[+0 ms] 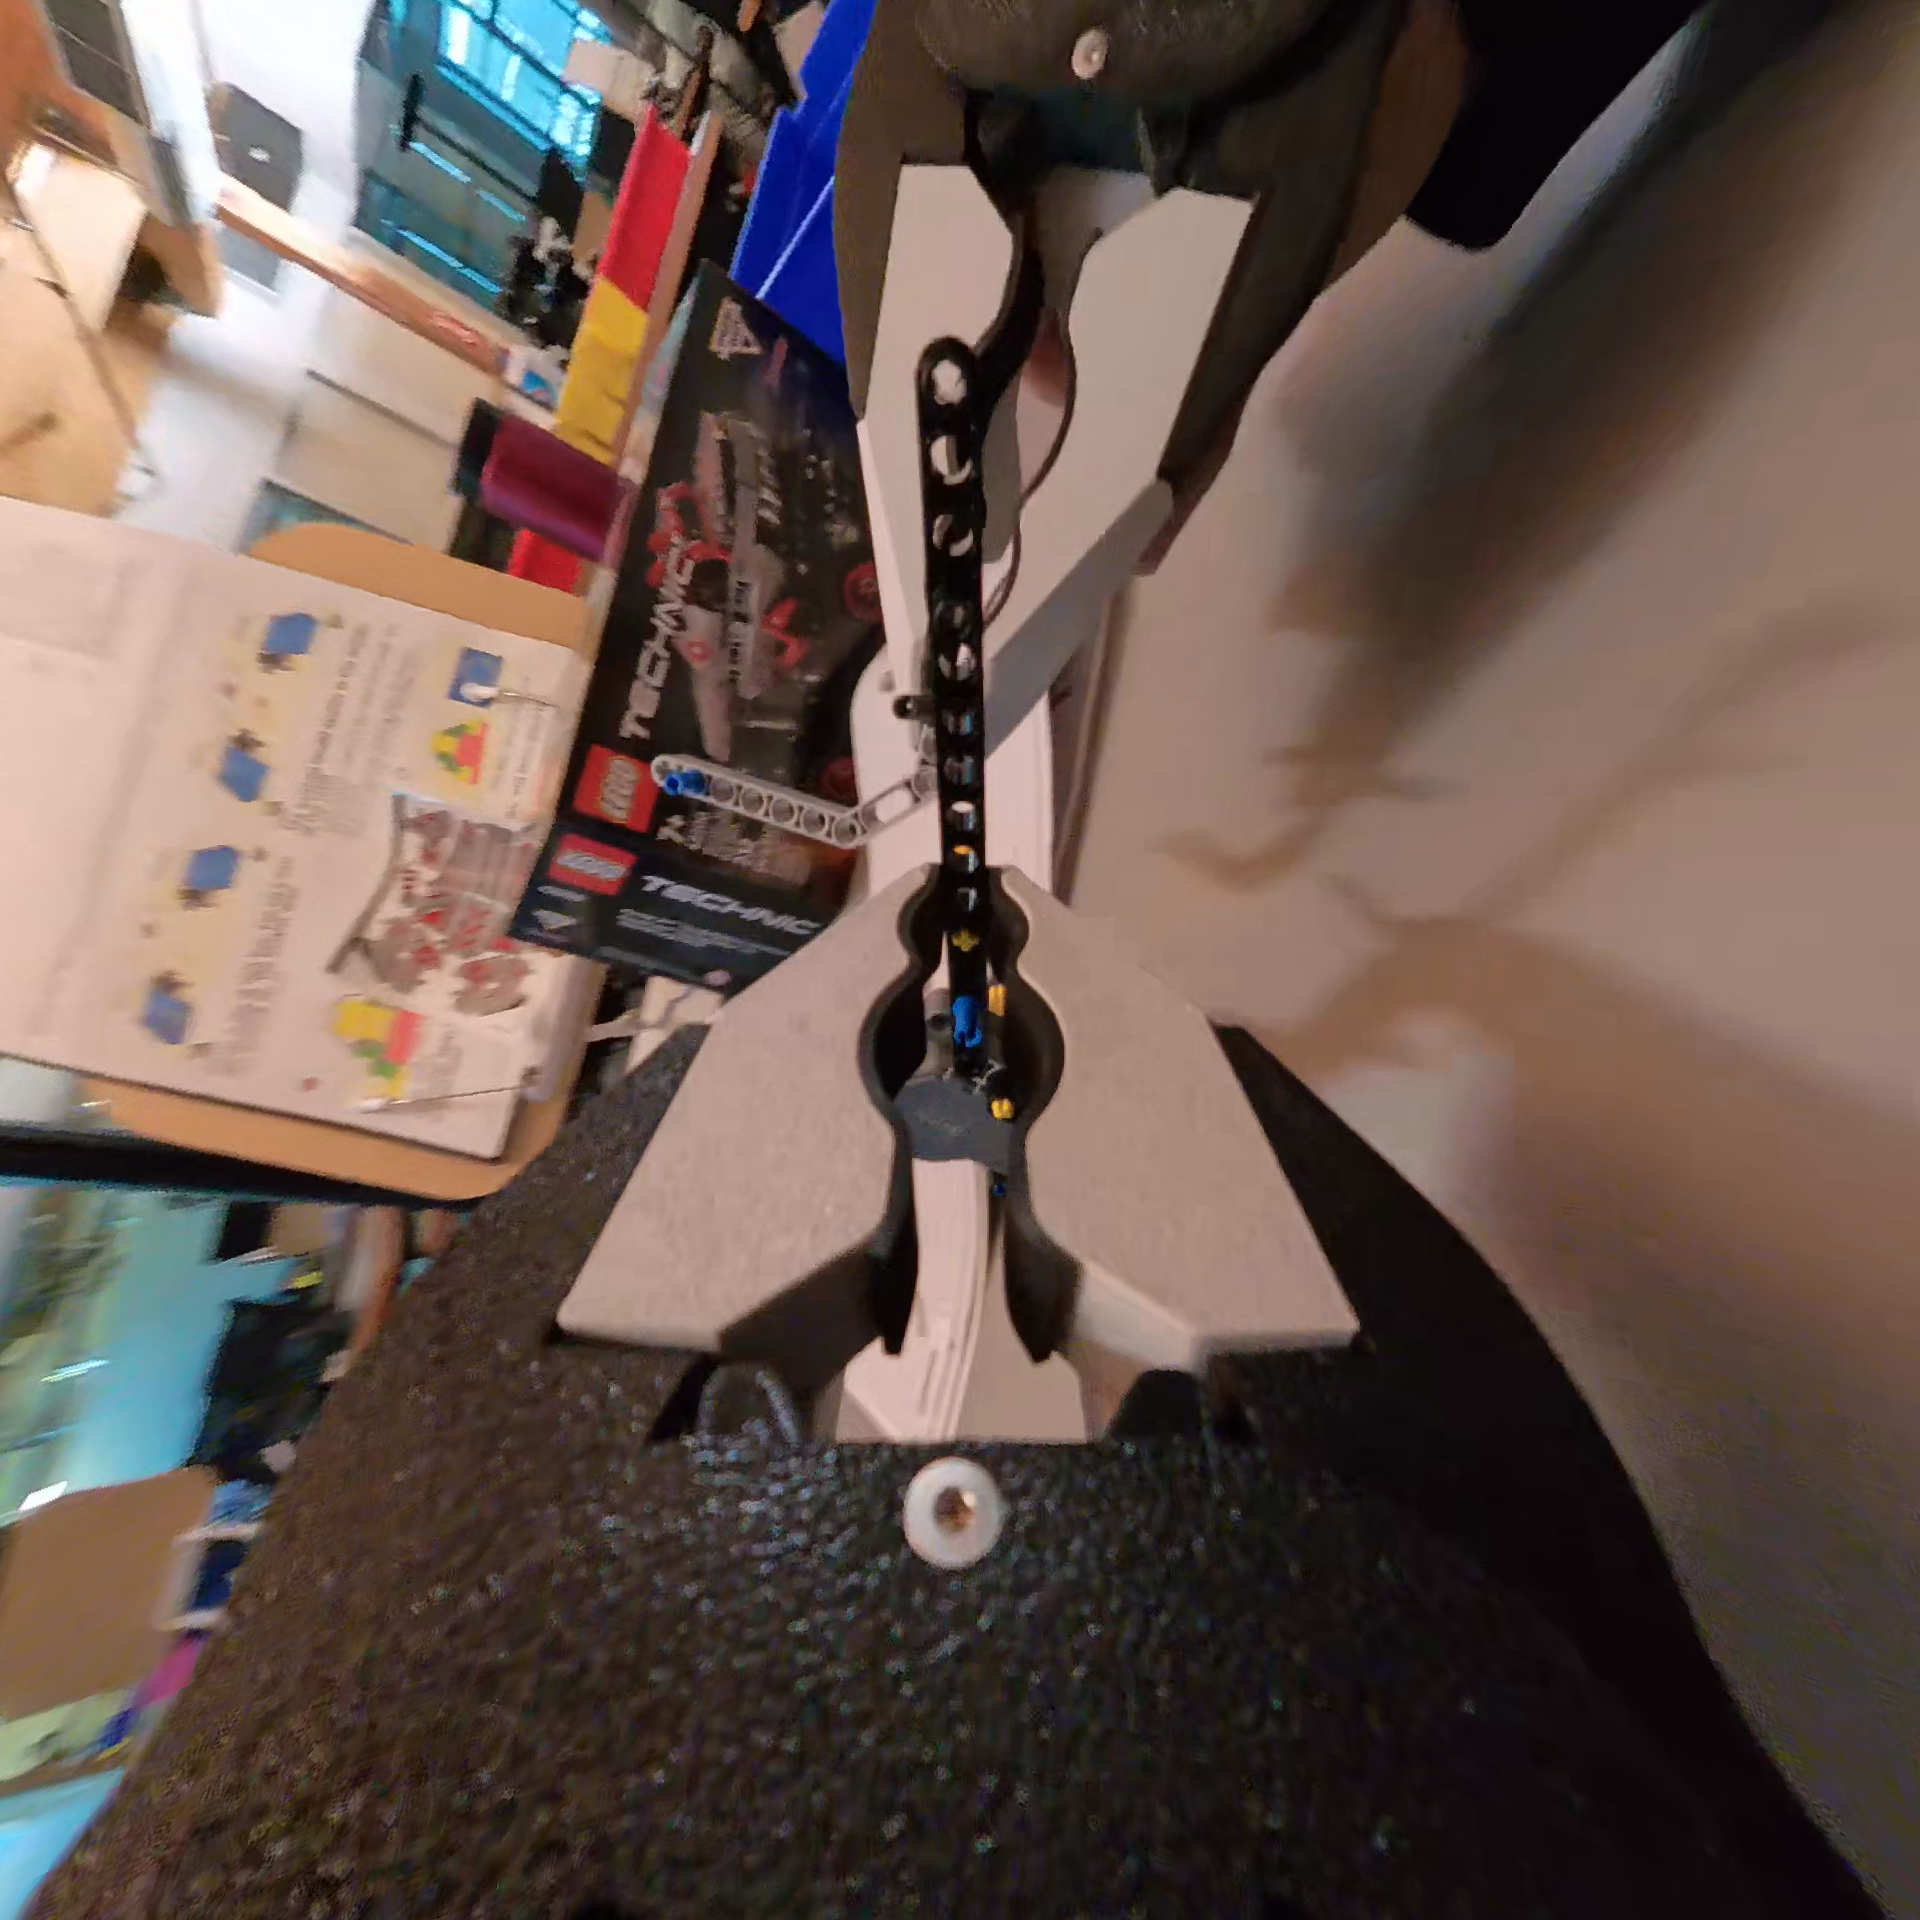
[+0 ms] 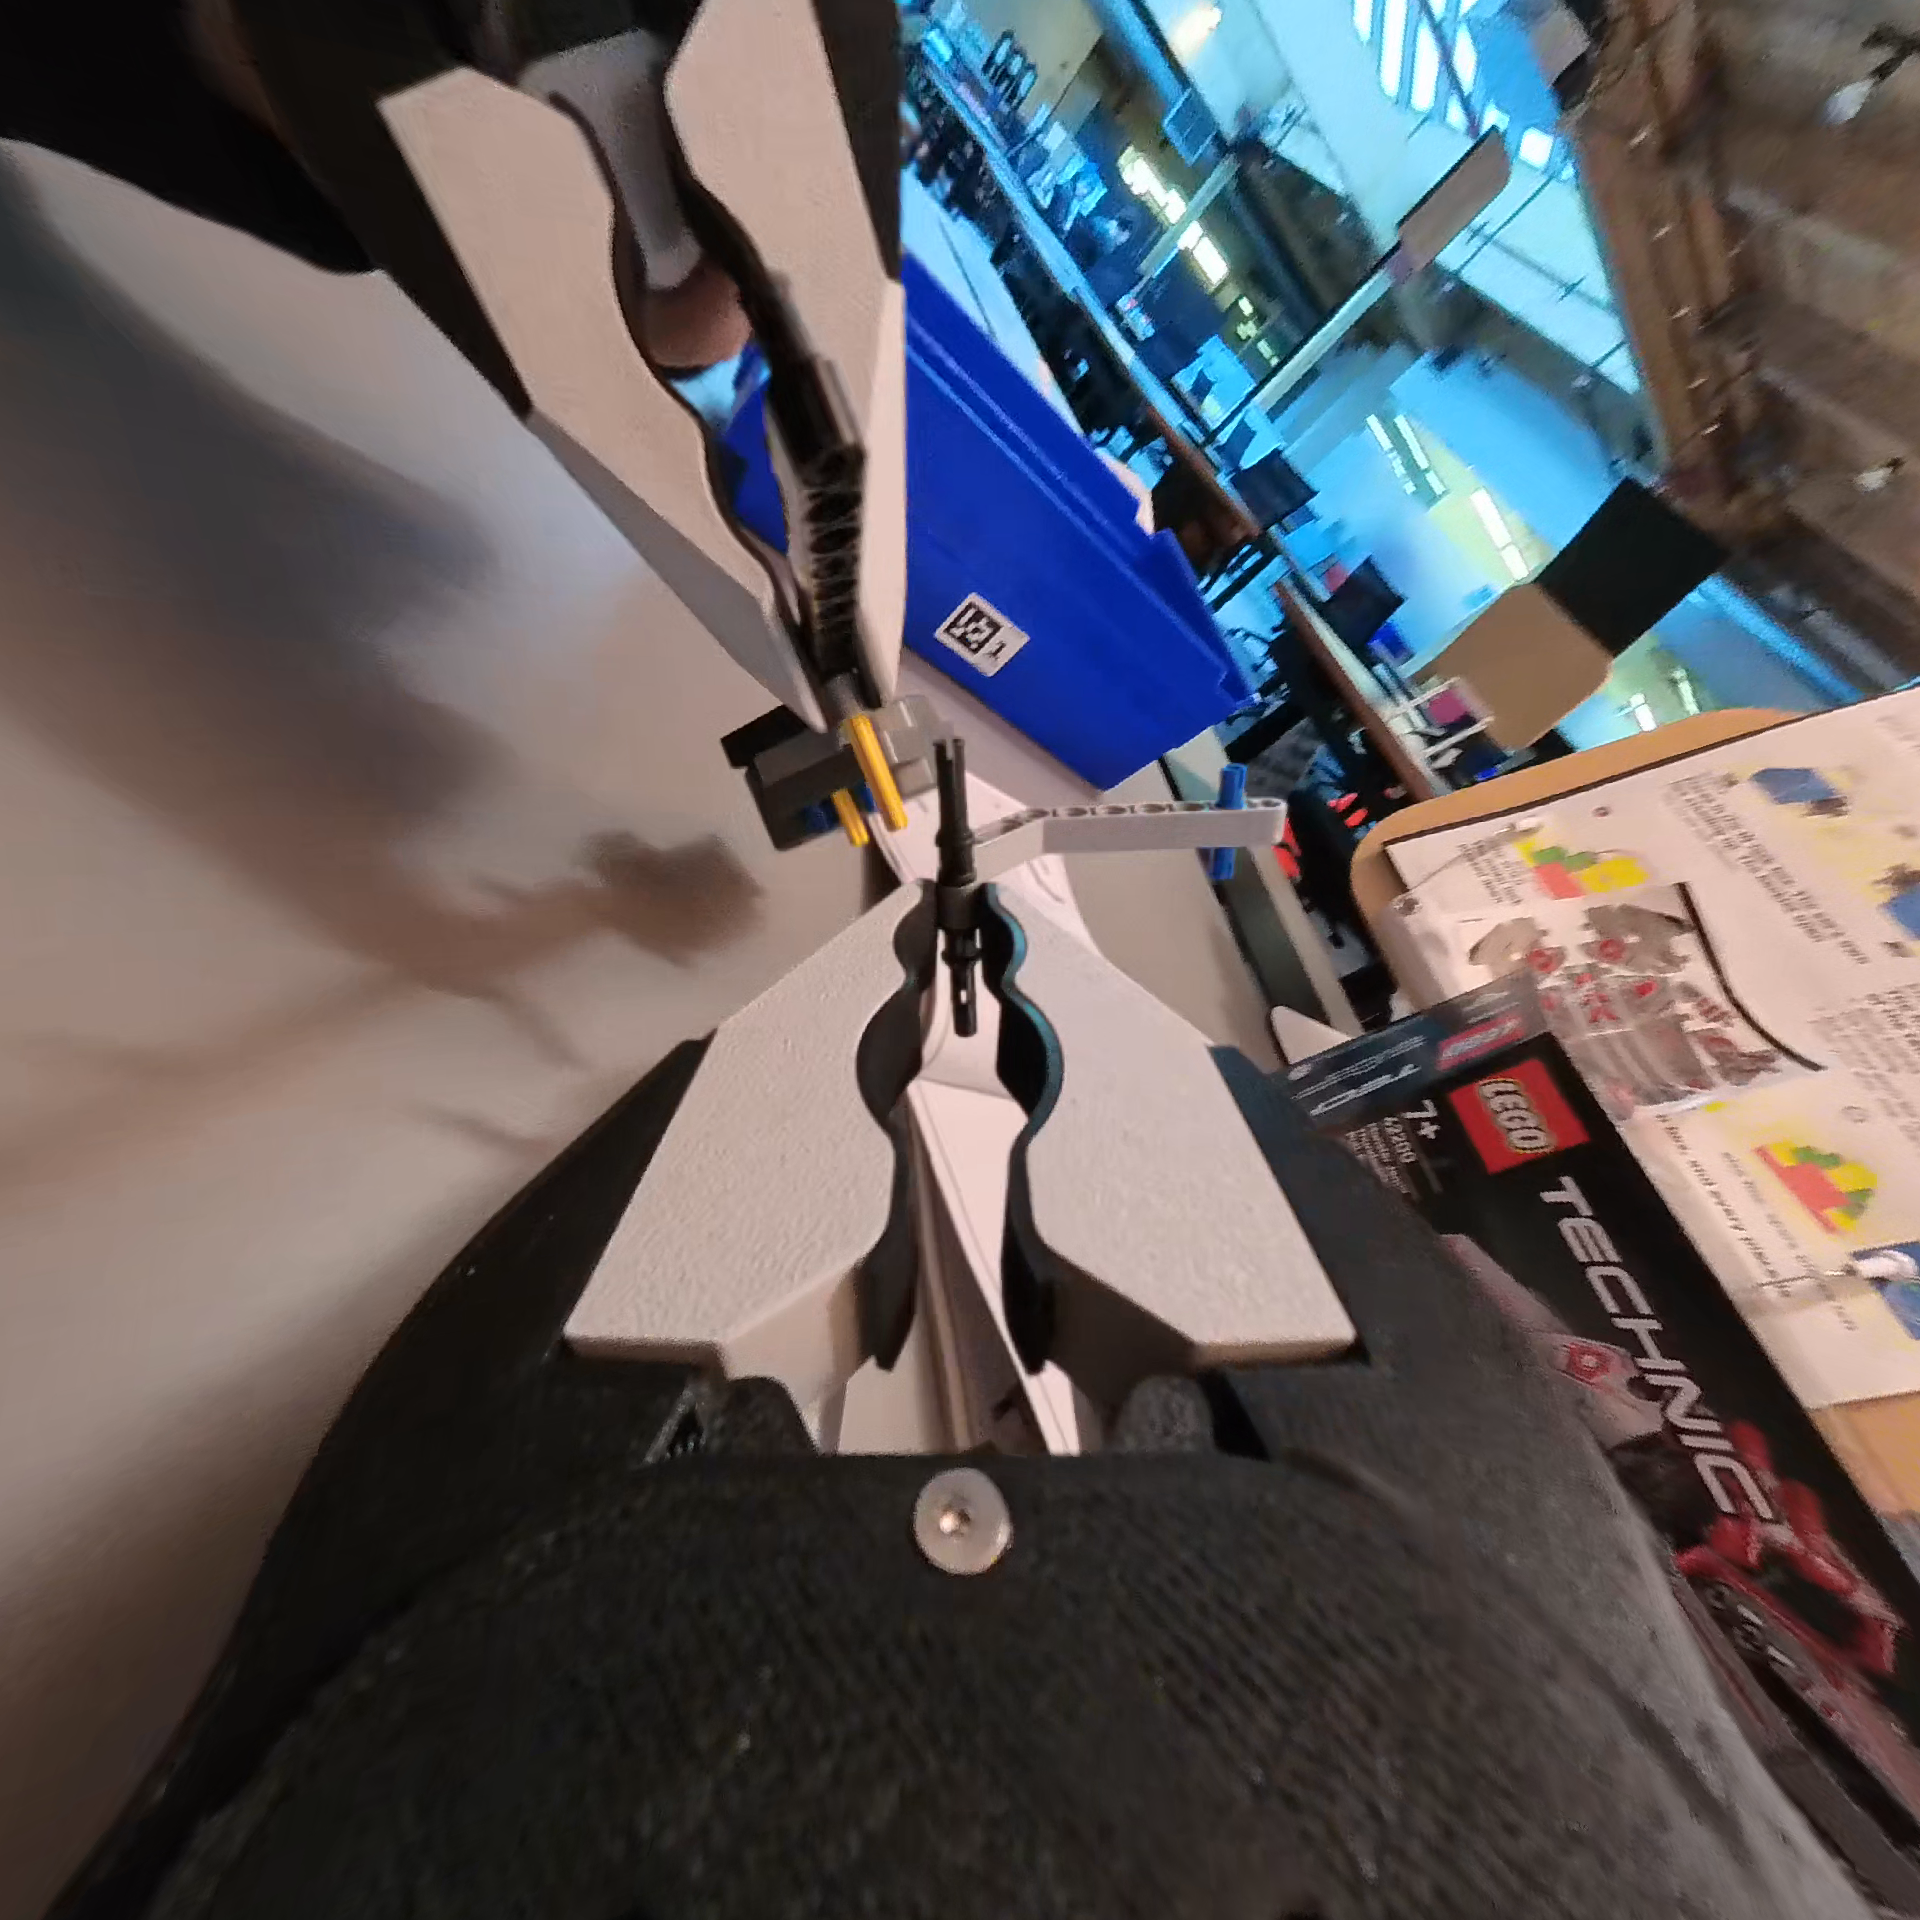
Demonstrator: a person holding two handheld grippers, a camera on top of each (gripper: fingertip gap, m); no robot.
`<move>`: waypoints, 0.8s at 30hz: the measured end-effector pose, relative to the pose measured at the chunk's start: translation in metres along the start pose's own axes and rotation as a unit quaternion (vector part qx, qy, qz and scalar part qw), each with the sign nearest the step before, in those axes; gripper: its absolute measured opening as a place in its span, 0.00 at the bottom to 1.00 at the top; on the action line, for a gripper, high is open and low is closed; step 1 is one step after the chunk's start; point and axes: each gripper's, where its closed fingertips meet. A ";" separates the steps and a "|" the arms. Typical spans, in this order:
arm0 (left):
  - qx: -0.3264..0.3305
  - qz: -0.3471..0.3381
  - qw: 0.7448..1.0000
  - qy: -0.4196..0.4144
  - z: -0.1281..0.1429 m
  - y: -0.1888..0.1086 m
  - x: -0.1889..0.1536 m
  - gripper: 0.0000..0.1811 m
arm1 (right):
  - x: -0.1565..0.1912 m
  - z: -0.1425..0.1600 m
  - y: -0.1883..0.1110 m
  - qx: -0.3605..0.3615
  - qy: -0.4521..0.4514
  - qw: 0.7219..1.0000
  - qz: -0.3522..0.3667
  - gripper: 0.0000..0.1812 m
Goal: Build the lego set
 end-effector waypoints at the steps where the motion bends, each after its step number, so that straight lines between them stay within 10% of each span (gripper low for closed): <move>1: 0.011 -0.014 1.000 0.024 -0.002 -0.001 0.002 0.03 | -0.002 -0.002 -0.001 -0.007 -0.002 1.000 0.006 0.03; 9: 0.067 -0.032 0.983 0.167 -0.010 0.001 0.005 0.02 | 0.000 -0.006 0.001 -0.011 -0.039 0.999 0.004 0.03; 24: 0.064 -0.013 0.985 0.163 -0.009 0.000 0.001 0.03 | 0.009 -0.008 0.005 0.005 -0.168 0.986 -0.004 0.02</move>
Point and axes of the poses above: each gripper's, where its closed fingertips meet, y out along the fingers, z out of its underside, x = y × z across the jaws, and after that the axes turned 13 degrees about -x, right-handed
